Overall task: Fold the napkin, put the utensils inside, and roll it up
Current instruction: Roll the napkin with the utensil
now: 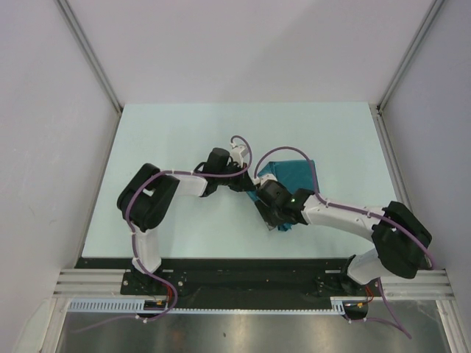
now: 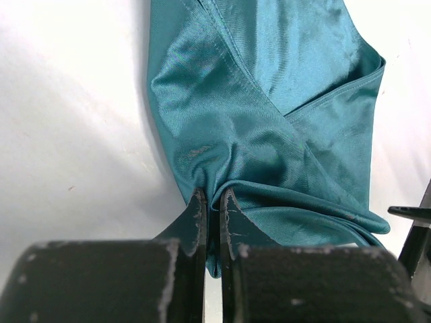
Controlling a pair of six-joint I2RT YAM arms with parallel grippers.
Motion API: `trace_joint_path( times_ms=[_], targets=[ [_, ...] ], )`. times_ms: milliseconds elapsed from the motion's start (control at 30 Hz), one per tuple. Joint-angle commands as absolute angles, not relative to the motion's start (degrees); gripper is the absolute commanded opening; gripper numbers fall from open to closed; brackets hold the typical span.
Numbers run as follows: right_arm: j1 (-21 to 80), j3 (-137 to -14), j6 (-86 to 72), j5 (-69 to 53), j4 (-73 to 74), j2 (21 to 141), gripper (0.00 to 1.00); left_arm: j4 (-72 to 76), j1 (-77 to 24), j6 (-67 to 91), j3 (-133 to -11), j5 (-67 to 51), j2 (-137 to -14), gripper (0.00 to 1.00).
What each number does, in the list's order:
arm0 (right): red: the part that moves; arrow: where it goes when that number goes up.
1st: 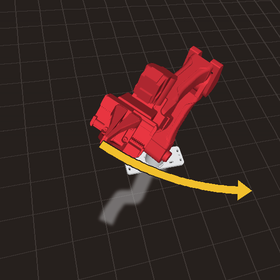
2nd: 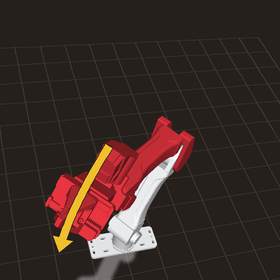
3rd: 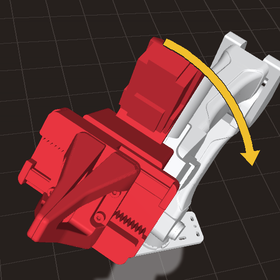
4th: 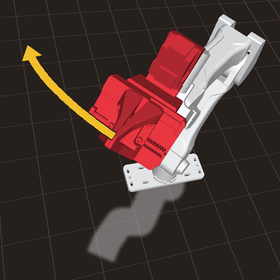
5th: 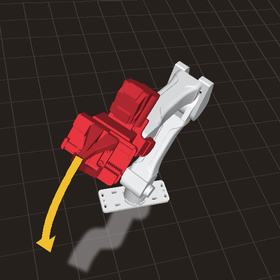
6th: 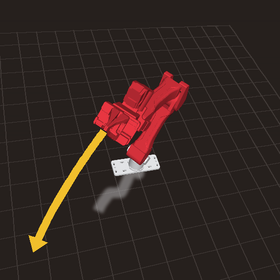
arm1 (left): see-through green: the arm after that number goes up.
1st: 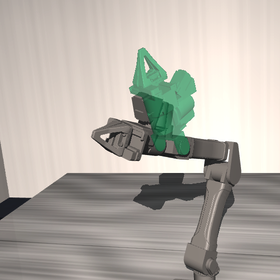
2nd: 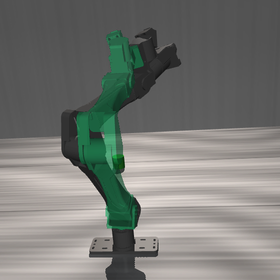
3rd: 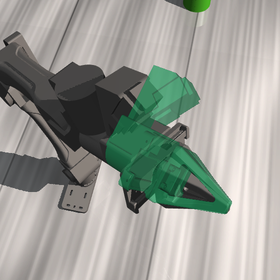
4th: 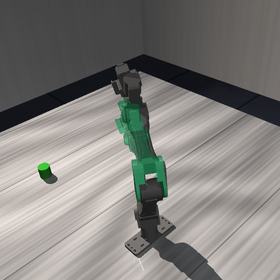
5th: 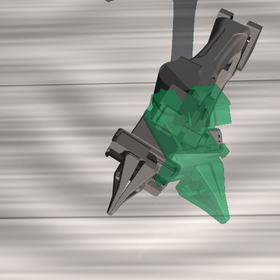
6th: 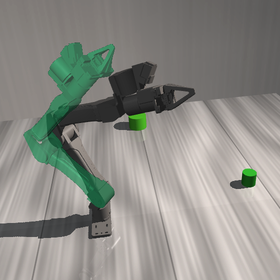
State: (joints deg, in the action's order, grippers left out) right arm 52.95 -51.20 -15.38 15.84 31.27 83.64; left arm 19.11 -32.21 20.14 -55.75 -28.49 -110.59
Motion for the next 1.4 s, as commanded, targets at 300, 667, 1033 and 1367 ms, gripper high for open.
trace_joint_path(
  times_ms=[300, 667, 1033, 1367],
  targets=[
    [50.80, -50.19, -13.98, 15.47, 30.50, 87.89, 0.34, 16.26, -32.34, 17.05, -57.22, -26.63, -111.36, 0.00],
    [41.06, -48.52, -11.51, -17.42, 28.57, 86.75, 0.00, 15.29, -32.26, 16.96, -57.66, -26.28, -111.36, 0.00],
    [25.76, -46.49, -11.34, -39.37, 26.80, 93.33, 0.00, 11.43, -32.08, 15.82, -59.94, -25.23, -112.67, 0.00],
    [19.69, -47.19, -11.95, -39.02, 29.70, 96.16, 0.02, 7.30, -31.64, 15.03, -62.31, -24.08, -114.34, 0.00]
  ],
)
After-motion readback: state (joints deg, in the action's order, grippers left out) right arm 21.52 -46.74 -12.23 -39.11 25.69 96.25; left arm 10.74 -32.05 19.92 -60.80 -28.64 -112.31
